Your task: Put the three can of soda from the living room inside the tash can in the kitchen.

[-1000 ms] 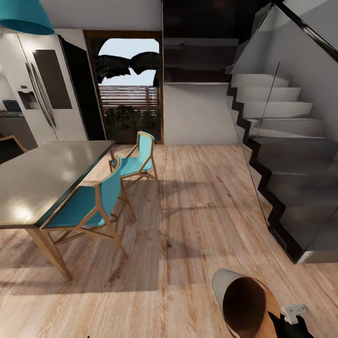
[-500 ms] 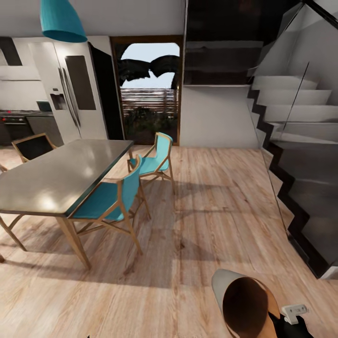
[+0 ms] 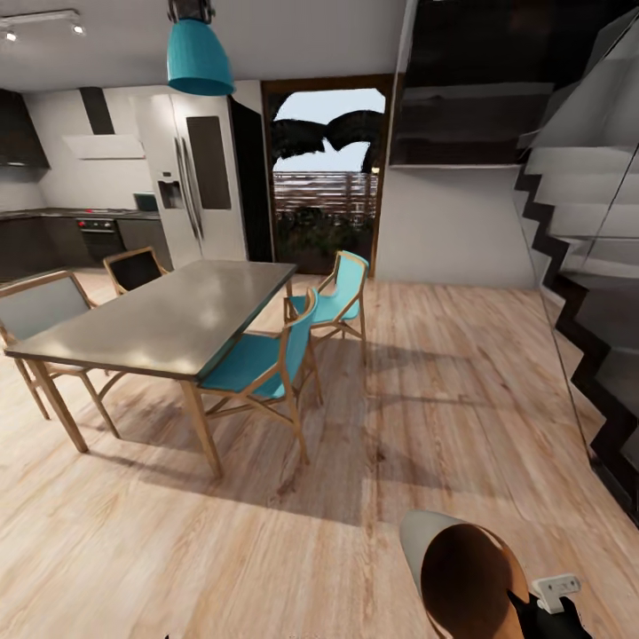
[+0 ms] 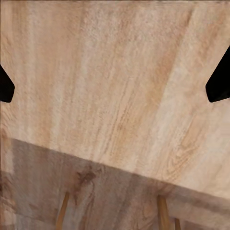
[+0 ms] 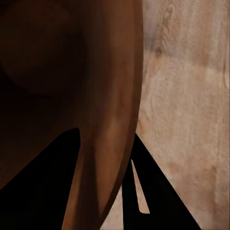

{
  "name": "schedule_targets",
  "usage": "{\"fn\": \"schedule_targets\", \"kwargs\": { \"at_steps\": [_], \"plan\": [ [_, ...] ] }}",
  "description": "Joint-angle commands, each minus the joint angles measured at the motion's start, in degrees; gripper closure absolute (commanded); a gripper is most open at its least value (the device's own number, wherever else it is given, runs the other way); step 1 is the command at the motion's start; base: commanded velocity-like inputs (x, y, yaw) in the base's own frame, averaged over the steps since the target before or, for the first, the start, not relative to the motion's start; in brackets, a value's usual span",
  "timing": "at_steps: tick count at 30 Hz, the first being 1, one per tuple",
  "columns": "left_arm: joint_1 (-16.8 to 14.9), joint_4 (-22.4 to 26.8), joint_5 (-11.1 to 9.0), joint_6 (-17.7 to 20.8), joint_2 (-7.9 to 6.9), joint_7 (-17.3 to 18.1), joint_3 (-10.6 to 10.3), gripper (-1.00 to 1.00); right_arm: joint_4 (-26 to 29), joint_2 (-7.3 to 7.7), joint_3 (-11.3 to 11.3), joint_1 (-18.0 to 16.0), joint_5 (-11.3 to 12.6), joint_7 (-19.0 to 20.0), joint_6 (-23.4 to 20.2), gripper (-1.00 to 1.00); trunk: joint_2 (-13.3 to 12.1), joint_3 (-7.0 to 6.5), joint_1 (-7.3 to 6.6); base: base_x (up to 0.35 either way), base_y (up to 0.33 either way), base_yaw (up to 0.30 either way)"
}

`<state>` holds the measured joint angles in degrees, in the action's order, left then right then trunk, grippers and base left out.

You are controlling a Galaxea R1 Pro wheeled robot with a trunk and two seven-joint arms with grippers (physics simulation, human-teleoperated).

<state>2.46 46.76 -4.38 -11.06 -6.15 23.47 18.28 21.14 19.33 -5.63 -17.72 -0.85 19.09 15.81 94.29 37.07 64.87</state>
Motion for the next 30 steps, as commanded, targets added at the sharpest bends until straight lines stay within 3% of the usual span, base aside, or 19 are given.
{"fn": "schedule_targets", "kwargs": {
  "at_steps": [1,30],
  "plan": [
    [0.0,0.0,0.0,0.0,0.00,0.0,0.0,-1.00,0.1,0.00,-0.3,0.0,0.3,0.1,0.0,1.00,0.0,-0.05,0.00,-0.265,0.190,0.228],
    [0.0,0.5,0.0,0.0,0.00,0.0,0.0,-1.00,-0.1,-0.09,-0.1,0.0,0.2,0.0,0.0,1.00,0.0,-1.38,0.00,-0.266,0.190,0.228]
  ]
}}
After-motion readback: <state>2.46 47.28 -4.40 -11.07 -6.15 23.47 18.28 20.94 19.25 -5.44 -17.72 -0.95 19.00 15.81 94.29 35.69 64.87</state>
